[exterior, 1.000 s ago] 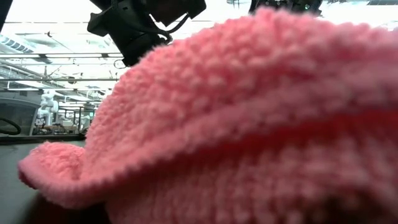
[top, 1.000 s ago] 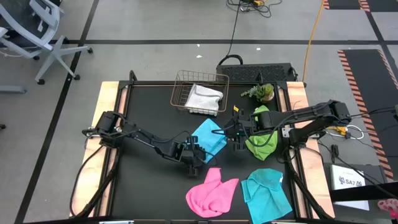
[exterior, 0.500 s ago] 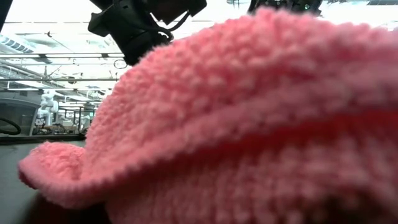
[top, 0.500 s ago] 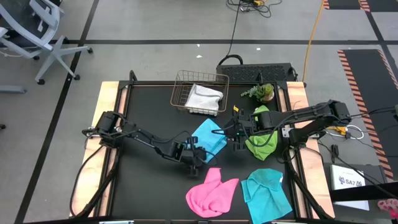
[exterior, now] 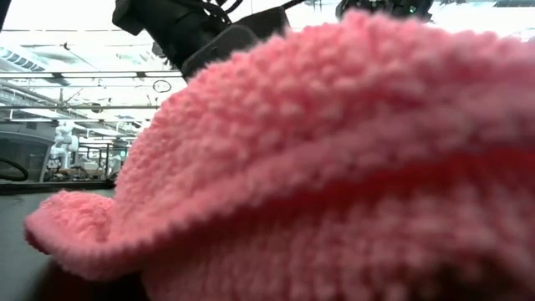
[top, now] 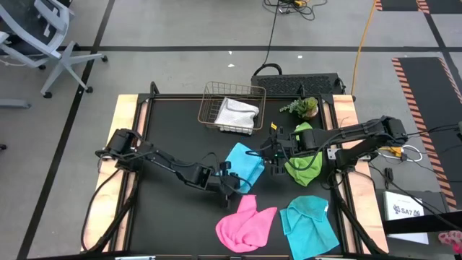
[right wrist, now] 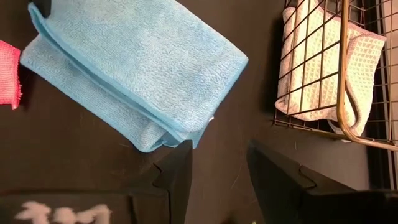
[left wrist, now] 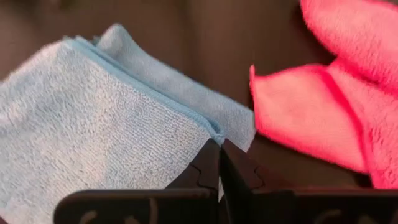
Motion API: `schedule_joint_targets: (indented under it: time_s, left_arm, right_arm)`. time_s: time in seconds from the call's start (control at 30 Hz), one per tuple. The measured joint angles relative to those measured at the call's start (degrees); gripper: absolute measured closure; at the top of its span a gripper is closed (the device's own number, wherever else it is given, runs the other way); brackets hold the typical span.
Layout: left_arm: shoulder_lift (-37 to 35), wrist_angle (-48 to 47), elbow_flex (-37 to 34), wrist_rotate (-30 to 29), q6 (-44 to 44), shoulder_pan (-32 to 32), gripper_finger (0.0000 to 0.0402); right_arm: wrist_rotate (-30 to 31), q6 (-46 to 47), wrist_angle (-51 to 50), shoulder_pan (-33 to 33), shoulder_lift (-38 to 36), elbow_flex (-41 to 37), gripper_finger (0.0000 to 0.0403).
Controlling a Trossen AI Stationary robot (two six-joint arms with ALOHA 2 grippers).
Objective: Fold microfiber towels
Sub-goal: Fold the top blue microfiber cloth
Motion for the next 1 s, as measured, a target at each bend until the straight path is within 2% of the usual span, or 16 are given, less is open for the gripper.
schedule_joint_targets:
  time_s: [0.33,0.47,0.57,0.77,0.87,1.0]
  left_arm:
    - [-0.04,4.47,0.00,4.22,0.04,-0.24,0.0397]
    - [0.87,5.76,-0.03,3.18,-0.62,-0.60,0.0395]
    - [1.42,7.87,0.04,2.57,-0.08,-0.70,0.0366]
    - [2.41,9.91,0.00,0.93,-0.68,-0.48,0.0274]
    - [3.13,12.52,0.03,2.77,-0.92,-0.37,0.0238]
    - [3.92,13.26,-0.06,5.74,-1.05,-0.33,0.0211]
  right_arm:
    - [0.00,-0.17,0.00,0.00,0.00,0.00,0.0259]
    - [0.00,-0.17,0.45,0.01,-0.02,-1.02,0.0259]
    - [-0.01,-0.04,0.43,0.00,-0.01,-1.59,0.0259]
    - [0.02,-1.12,1.80,0.00,-0.02,-1.64,0.0259]
    - [0.09,-1.95,2.30,0.00,-0.02,-1.64,0.0259]
    - [0.11,-2.11,2.87,-0.16,-0.02,-1.64,0.0259]
